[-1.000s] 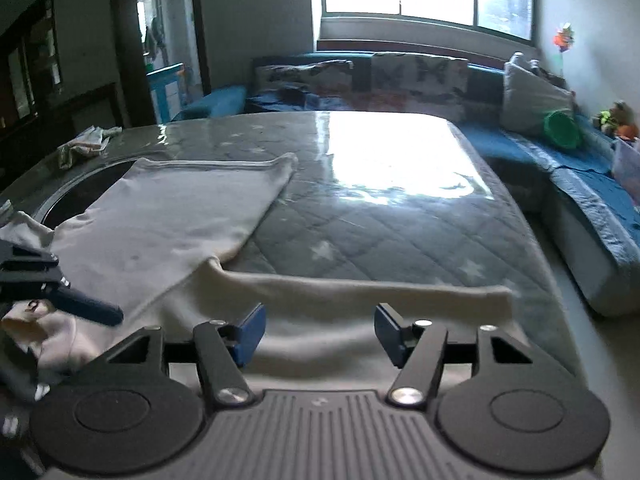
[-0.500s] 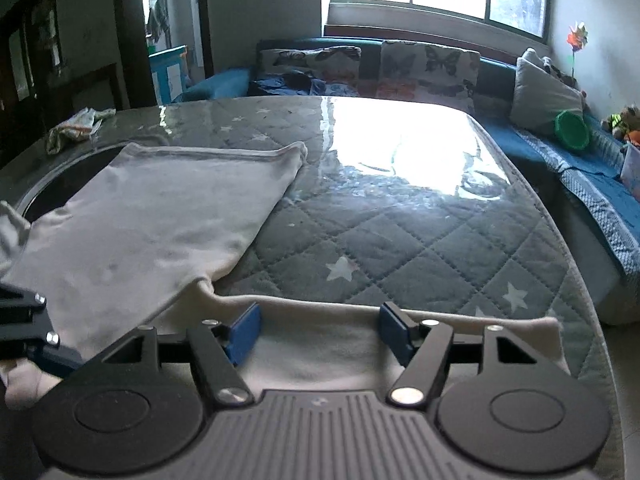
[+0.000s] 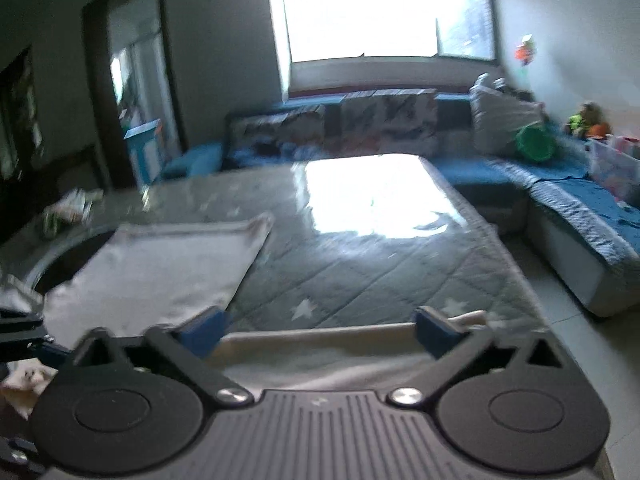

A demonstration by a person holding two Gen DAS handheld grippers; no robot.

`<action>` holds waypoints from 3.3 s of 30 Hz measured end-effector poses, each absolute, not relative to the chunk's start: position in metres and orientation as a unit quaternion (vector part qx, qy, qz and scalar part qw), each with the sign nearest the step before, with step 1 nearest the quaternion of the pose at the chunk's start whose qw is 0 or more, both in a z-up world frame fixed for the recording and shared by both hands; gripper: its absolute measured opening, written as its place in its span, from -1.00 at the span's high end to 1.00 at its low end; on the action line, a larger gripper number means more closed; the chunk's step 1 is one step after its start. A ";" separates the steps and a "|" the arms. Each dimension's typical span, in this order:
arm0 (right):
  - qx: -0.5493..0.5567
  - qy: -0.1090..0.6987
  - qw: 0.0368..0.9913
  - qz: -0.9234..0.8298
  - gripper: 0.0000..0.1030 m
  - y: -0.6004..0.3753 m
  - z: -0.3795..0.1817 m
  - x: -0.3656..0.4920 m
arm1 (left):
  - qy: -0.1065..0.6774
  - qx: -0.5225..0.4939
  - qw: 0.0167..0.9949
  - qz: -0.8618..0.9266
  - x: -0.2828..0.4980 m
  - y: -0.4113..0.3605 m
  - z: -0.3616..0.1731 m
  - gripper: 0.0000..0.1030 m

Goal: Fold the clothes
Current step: 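Smooth the folded sleeve flat with the right gripper and release it, then grasp the other sleeve cuff with the right gripper and lift it over the body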

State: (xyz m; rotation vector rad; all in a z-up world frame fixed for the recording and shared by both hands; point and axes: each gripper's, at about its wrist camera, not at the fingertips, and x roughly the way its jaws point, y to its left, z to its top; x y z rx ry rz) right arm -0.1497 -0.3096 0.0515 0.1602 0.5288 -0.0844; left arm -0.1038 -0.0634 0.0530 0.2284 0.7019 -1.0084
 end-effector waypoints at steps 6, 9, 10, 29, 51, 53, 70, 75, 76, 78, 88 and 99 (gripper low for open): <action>0.132 0.237 0.958 -0.096 -1.00 -0.325 0.046 -0.165 | 0.299 0.081 0.835 -0.455 -0.103 -0.047 0.063 -1.00; 0.140 0.242 0.954 -0.105 -1.00 -0.330 0.040 -0.167 | 0.284 0.083 0.850 -0.436 -0.104 -0.045 0.066 -1.00; 0.142 0.244 0.953 -0.113 -1.00 -0.331 0.038 -0.168 | 0.280 0.083 0.854 -0.431 -0.104 -0.044 0.066 -1.00; 0.175 0.295 0.915 -0.213 -0.62 -0.370 0.013 -0.166 | 0.317 0.065 0.876 -0.358 -0.084 -0.038 0.050 -1.00; 0.232 0.263 0.920 -0.177 0.89 -0.389 0.047 -0.186 | 0.332 0.086 0.876 -0.339 -0.082 -0.045 0.041 -1.00; 0.239 0.255 0.923 -0.164 0.90 -0.388 0.059 -0.188 | 0.333 0.086 0.876 -0.338 -0.082 -0.045 0.041 -1.00; 0.204 0.300 0.910 -0.201 0.38 -0.382 0.038 -0.171 | 0.336 0.072 0.887 -0.308 -0.075 -0.019 0.045 -1.00; 0.185 0.312 0.904 -0.226 0.28 -0.381 0.021 -0.164 | 0.335 0.071 0.889 -0.304 -0.074 -0.019 0.048 -1.00; 0.182 0.312 0.904 -0.227 0.28 -0.381 0.019 -0.162 | 0.334 0.070 0.889 -0.303 -0.073 -0.019 0.048 -1.00; 0.178 0.310 0.906 -0.226 0.30 -0.380 0.018 -0.160 | 0.335 0.070 0.890 -0.302 -0.073 -0.019 0.048 -1.00; 0.207 0.293 0.913 -0.196 0.83 -0.376 0.035 -0.171 | 0.338 0.071 0.890 -0.297 -0.072 -0.017 0.047 -1.00; 0.237 0.241 0.939 -0.064 0.84 -0.341 0.132 -0.175 | 0.332 0.061 0.895 -0.291 -0.075 -0.002 0.050 -1.00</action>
